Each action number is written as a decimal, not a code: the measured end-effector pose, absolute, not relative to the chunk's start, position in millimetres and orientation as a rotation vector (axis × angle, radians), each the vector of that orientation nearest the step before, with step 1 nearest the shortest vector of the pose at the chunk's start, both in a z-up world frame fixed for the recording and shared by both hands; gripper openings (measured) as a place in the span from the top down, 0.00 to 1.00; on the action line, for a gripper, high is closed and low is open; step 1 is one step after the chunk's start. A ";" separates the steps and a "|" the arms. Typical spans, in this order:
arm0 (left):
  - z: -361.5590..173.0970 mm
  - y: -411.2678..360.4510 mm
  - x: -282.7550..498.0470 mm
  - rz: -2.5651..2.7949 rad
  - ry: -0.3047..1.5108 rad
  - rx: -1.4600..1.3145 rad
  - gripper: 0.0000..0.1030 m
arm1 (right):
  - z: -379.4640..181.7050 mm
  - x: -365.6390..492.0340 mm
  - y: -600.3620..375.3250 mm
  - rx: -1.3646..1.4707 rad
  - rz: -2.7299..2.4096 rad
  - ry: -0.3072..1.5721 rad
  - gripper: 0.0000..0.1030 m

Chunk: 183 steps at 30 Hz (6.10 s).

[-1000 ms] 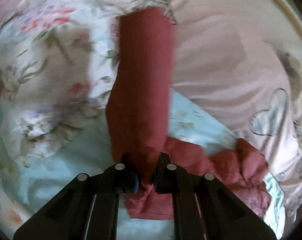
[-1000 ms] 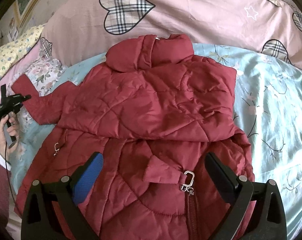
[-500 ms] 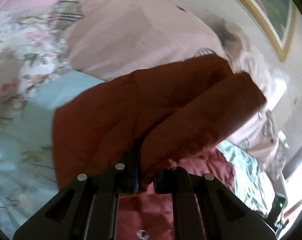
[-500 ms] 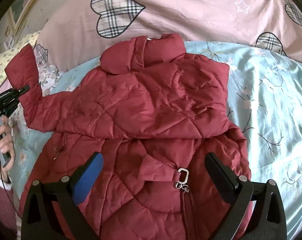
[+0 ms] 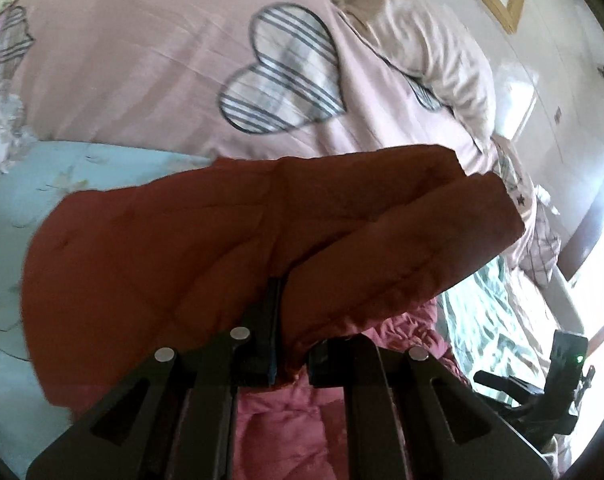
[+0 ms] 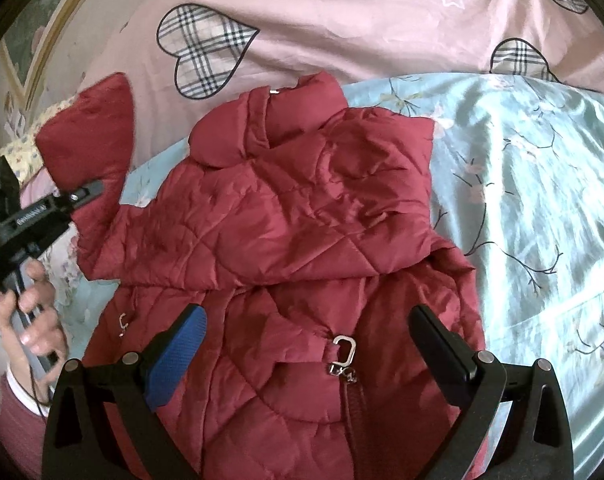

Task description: Fold large clothes

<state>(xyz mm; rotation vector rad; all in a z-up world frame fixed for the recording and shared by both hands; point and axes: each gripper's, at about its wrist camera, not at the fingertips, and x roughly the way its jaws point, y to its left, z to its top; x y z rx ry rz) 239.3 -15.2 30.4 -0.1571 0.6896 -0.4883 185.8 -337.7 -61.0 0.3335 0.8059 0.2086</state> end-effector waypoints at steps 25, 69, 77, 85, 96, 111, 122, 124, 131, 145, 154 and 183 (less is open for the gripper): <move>-56.0 -142.9 236.5 -0.535 0.783 0.071 0.92 | -80.8 280.4 -392.5 0.833 0.360 0.795 0.11; -66.5 -17.2 294.4 -0.288 0.935 -0.018 0.61 | -46.9 252.7 -316.0 0.222 0.152 0.655 0.59; -57.8 -12.7 286.7 -0.303 0.936 0.001 0.61 | -115.5 284.3 -313.2 0.170 0.119 0.843 0.61; -58.0 13.8 284.6 -0.267 0.951 -0.036 0.61 | -116.3 284.5 -317.3 0.184 0.108 0.841 0.63; -76.4 15.7 292.1 -0.275 0.961 -0.061 0.61 | -118.6 288.3 -318.4 0.186 0.116 0.838 0.62; -65.3 20.2 278.9 -0.256 0.947 -0.086 0.60 | -88.2 254.4 -328.6 0.286 0.126 0.848 0.51; -46.4 54.5 204.8 -0.261 0.951 -0.114 0.58 | -67.7 180.3 -347.8 0.323 0.145 0.841 0.42; -48.1 60.1 190.7 -0.258 0.956 -0.118 0.58 | -68.3 168.1 -349.8 0.329 0.152 0.852 0.38; -56.7 75.6 148.0 -0.257 0.982 -0.156 0.58 | -67.7 128.8 -356.7 0.325 0.150 0.864 0.33; -55.0 102.9 94.0 -0.248 0.971 -0.189 0.58 | -80.1 64.7 -378.3 0.342 0.074 0.879 0.27; -63.0 119.8 70.8 -0.233 0.991 -0.180 0.58 | -97.9 39.2 -380.3 0.325 0.065 0.951 0.26; -98.3 123.8 24.2 -0.320 1.088 -0.172 0.38 | -127.2 -12.2 -378.5 0.410 0.190 1.018 0.45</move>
